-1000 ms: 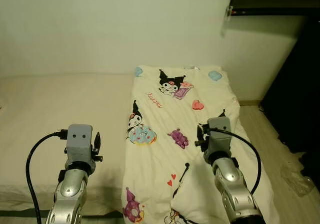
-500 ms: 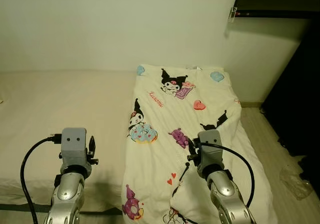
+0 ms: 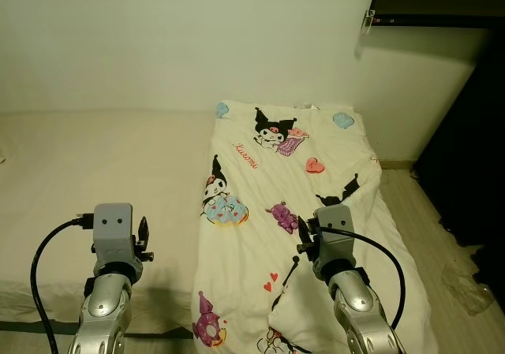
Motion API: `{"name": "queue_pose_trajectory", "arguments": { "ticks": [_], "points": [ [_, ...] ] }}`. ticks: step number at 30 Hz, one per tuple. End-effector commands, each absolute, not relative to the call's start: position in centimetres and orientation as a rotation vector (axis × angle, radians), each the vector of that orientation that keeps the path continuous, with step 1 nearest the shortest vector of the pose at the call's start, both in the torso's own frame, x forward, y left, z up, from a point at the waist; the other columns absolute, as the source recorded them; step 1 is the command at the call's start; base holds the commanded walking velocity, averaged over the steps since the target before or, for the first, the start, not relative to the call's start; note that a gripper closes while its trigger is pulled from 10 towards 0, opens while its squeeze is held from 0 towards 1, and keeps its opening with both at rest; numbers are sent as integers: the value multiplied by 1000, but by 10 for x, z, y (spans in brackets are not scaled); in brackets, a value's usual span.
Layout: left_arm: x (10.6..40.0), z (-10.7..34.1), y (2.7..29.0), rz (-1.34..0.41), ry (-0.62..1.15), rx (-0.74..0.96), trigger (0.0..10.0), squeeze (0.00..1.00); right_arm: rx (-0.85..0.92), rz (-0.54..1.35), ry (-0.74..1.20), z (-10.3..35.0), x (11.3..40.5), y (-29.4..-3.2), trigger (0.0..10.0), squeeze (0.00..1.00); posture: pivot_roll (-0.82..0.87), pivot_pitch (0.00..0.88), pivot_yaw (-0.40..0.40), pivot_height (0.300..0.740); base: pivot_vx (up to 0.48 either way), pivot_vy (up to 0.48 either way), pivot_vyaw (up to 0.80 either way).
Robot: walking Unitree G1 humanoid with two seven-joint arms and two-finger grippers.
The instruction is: Clean up the room
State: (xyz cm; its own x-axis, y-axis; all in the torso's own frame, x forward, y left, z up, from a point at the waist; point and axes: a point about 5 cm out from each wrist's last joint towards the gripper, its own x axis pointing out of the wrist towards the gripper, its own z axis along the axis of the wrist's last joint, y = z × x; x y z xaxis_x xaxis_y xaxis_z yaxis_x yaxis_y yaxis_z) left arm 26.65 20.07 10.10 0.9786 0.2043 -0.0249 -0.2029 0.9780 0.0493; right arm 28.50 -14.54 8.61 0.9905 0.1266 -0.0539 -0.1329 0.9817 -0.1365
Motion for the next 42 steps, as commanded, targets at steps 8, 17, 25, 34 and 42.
{"name": "queue_pose_trajectory", "arguments": {
  "ticks": [8,17,25,34,42],
  "points": [
    [267,94,194,181,69,61,10000,0,-183,133,68,85,287,-146,10000,0,-52,113,-3,740,0,0,0],
    [268,94,187,139,83,86,10000,0,-209,103,79,84,286,-151,10000,0,-59,119,-1,740,0,-480,800],
    [269,93,188,144,99,63,10000,0,-167,112,103,82,285,-153,10000,0,-62,119,-2,740,0,-46,0],
    [271,95,188,115,97,71,10000,0,-162,120,112,81,283,-151,10000,0,-64,111,0,740,0,267,0],
    [270,98,186,122,68,73,10000,0,-158,120,113,81,283,-152,10000,0,-68,107,2,740,0,0,0]
  ]
}}
